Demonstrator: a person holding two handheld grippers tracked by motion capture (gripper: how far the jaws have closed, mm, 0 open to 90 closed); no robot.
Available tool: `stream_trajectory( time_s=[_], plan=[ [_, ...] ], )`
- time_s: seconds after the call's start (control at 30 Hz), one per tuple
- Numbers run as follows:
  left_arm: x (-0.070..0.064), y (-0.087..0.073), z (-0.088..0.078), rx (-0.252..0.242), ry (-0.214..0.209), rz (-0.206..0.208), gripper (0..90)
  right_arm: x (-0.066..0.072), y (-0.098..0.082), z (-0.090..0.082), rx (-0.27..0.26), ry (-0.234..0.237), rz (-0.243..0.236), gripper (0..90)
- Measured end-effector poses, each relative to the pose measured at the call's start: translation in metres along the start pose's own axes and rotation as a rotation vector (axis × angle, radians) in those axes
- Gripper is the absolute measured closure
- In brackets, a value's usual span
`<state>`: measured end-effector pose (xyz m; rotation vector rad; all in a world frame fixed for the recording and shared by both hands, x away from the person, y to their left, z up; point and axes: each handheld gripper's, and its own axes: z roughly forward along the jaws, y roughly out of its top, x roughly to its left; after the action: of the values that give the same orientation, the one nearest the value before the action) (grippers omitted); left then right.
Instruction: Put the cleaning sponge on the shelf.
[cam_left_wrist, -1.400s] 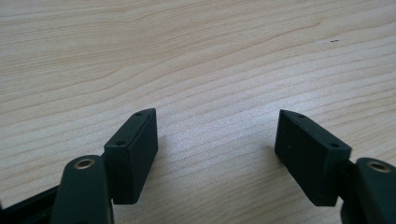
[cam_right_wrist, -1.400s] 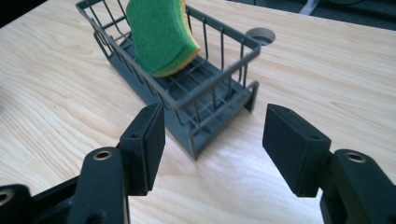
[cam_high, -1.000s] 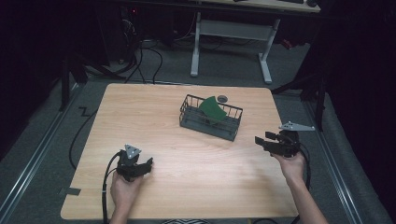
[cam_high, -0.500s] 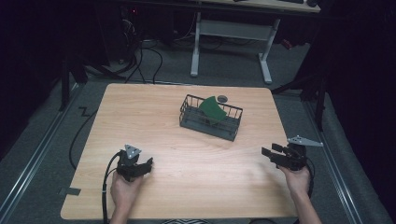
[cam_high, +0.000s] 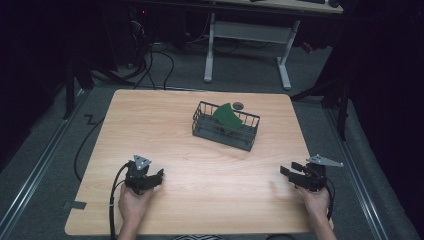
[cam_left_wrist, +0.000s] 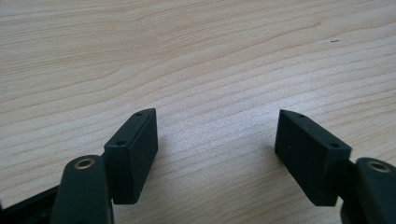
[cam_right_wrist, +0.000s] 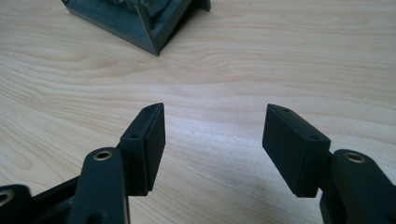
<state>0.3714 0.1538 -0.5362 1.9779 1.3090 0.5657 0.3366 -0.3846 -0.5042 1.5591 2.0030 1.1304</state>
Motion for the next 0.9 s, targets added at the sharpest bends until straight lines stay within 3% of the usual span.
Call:
stream_trajectory(
  time_s=[0.47, 0.8, 0.9],
  plan=[
    [0.0, 0.0, 0.0, 0.0, 0.001, 0.0, 30.4, 0.006, -0.019, 0.015, 0.047, -0.077, -0.037, 38.4],
    [0.0, 0.0, 0.0, 0.0, 0.001, 0.0, 30.4, 0.015, -0.021, 0.019, 0.069, -0.13, -0.095, 37.2],
    [0.0, 0.0, 0.0, 0.0, 0.001, 0.0, 30.4, 0.015, -0.021, 0.019, 0.074, -0.127, -0.096, 35.6]
  ],
)
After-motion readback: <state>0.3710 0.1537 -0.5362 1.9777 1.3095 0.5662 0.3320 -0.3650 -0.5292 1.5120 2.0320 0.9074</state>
